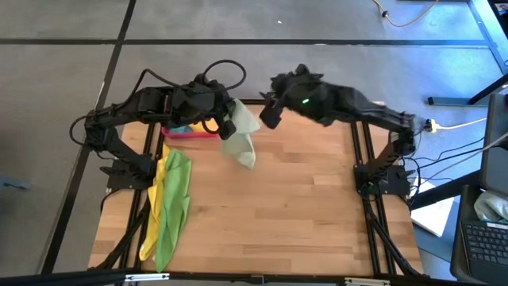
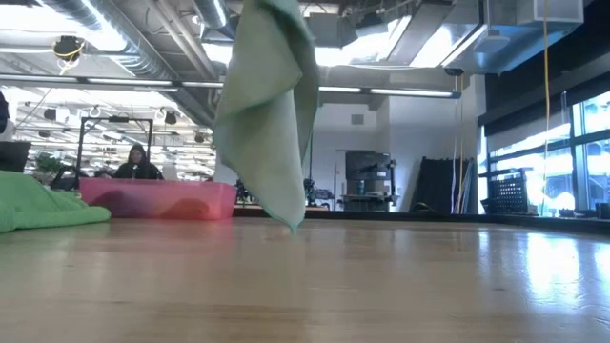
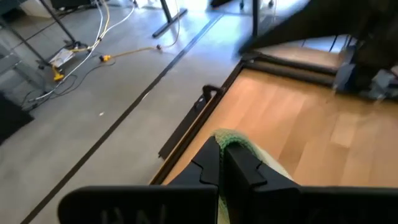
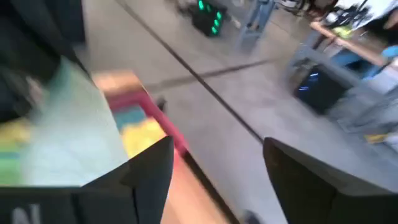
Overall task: Fold microfiber towels
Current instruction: Fold the light green microfiber towel
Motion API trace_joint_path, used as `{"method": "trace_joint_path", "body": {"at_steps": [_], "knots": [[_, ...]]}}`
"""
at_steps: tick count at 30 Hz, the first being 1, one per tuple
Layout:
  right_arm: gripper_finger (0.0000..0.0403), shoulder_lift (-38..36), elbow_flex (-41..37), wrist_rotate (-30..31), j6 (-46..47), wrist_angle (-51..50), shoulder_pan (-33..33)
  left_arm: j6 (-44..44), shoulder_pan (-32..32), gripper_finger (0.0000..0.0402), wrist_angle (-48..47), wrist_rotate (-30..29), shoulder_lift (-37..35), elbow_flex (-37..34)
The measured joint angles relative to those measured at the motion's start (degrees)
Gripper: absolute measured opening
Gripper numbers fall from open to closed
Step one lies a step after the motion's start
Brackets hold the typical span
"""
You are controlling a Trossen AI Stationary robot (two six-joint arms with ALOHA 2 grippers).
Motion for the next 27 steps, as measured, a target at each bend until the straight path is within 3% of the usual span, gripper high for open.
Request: {"method": "trace_joint_path", "body": {"at_steps": [4, 7, 17, 27], "knots": [[0.0248, -0.5, 2.1, -9.4, 11.4, 2.5, 1.3, -0.5, 1.5, 0.0, 0.0, -0.2, 0.0, 0.0], [0.0248, 1.7, -0.3, -14.2, 12.0, 6.3, 2.8, -0.9, 2.4, 0.0, 3.1, -0.3, 0.0, 0.0], [0.0248, 8.4, -2.3, -12.1, 10.1, 14.7, 4.0, -4.1, 2.1, 0.0, 4.9, 0.3, 0.0, 0.0], [0.0248, 9.2, -2.3, -11.8, 7.1, 17.6, 2.7, -6.5, 1.7, 0.0, 4.7, -1.2, -0.2, 0.0]]}}
